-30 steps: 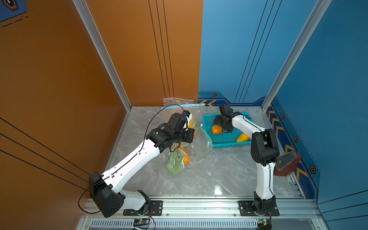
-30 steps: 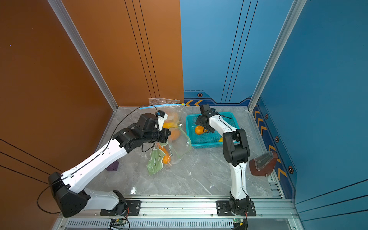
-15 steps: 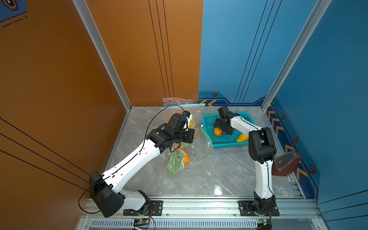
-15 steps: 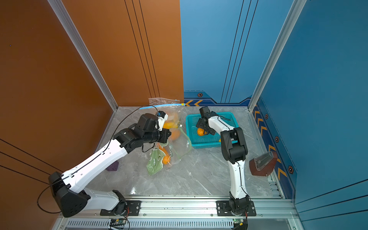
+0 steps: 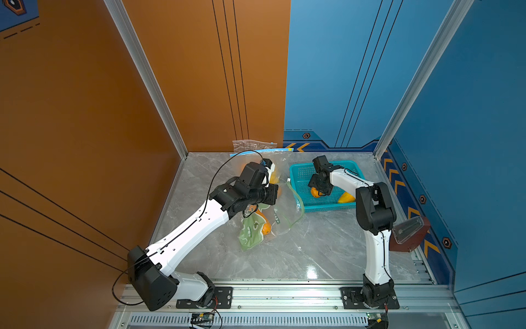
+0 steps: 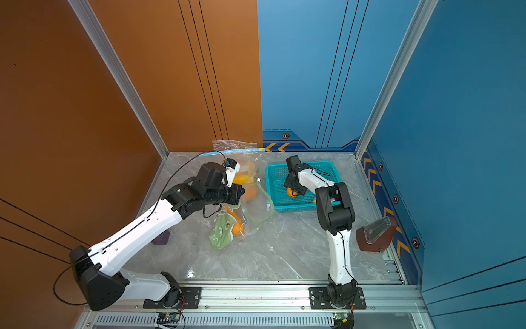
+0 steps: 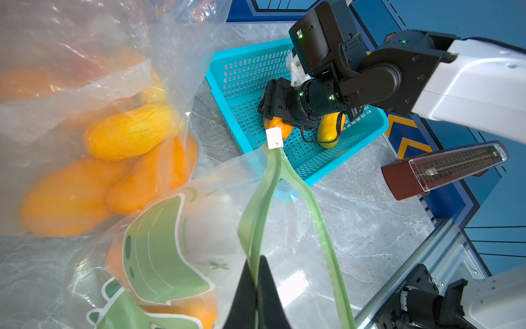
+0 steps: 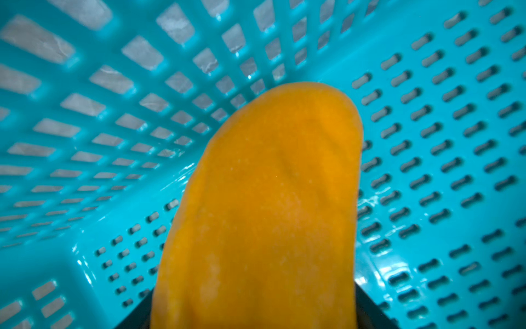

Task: Place the mango in a zip-top bag and seal the zipper
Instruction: Pick up the mango from the basket, then place the mango in the zipper food storage bag.

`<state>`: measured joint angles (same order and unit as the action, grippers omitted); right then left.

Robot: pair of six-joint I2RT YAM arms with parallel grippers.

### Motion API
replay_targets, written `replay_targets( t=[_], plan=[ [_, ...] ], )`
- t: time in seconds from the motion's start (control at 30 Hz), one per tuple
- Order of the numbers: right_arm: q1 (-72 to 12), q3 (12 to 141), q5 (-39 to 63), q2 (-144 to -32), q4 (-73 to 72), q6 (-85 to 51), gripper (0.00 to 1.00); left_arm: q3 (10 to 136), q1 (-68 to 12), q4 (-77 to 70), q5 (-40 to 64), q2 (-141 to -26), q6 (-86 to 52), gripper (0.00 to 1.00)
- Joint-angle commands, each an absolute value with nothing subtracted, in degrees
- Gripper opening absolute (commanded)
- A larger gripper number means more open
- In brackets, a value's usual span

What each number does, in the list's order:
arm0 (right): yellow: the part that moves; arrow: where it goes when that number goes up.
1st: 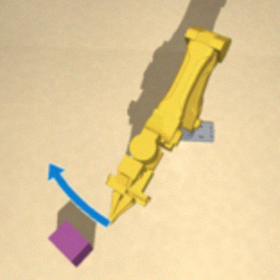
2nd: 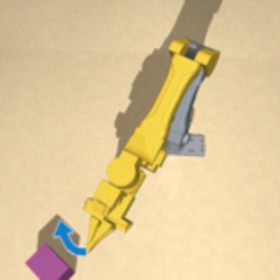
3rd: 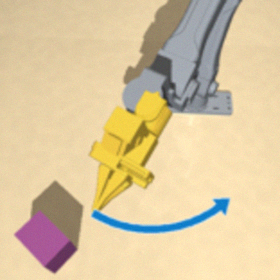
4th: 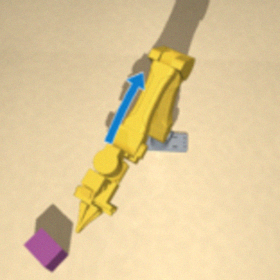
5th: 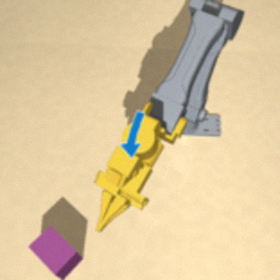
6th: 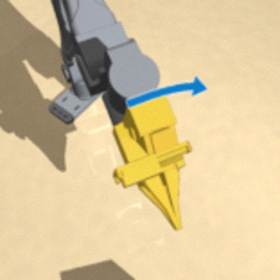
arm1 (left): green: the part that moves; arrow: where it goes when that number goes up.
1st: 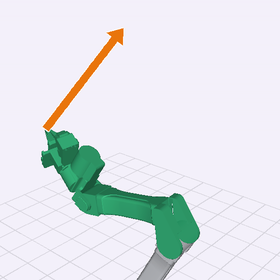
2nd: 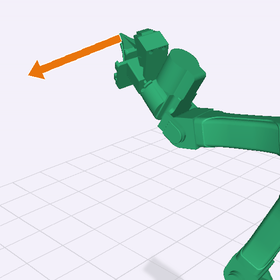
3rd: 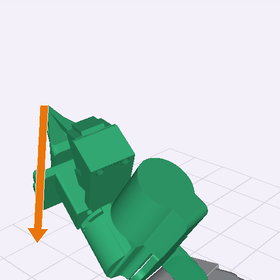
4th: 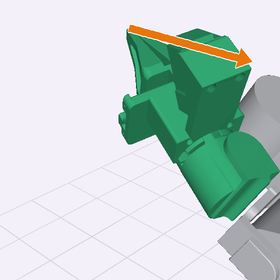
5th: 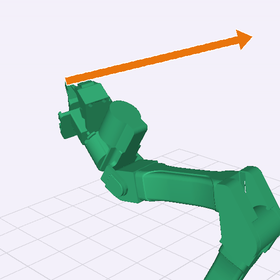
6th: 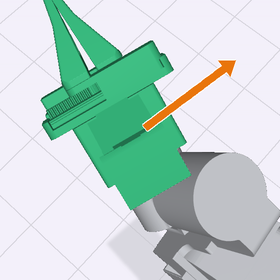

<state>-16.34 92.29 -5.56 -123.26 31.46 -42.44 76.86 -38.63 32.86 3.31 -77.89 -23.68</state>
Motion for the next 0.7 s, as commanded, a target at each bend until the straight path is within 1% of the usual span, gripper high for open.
replay_targets(
  t=[0.0, 0.17, 0.27, 0.4, 0.67],
  plan=[
    [-16.13, 89.19, -4.94, -116.69, 29.16, -42.35, 0.58, 75.94, -37.97, 31.73, 4.31, -77.69, -24.26, 0.0],
    [-16.5, 82.09, -4.36, -107.98, 22.83, -40.81, 0.41, 75.95, -37.97, 31.69, 4.32, -77.39, -24.35, 0.0],
    [-16.99, 77.46, -3.48, -101.94, 18.06, -39.67, 0.36, 75.96, -38.04, 31.63, 4.1, -77.34, -24.43, 0.0],
    [-18.42, 72.79, -3.12, -94.29, 12.67, -37.69, 0.34, 75.85, -38.14, 31.36, 3.98, -77.52, -24.94, 0.0],
    [-24.23, 63.6, -6.54, -80.73, 0.34, -32.18, 0.35, 76.06, -38.14, 30.41, 3.71, -77.68, -25.99, 0.0]
  ],
)
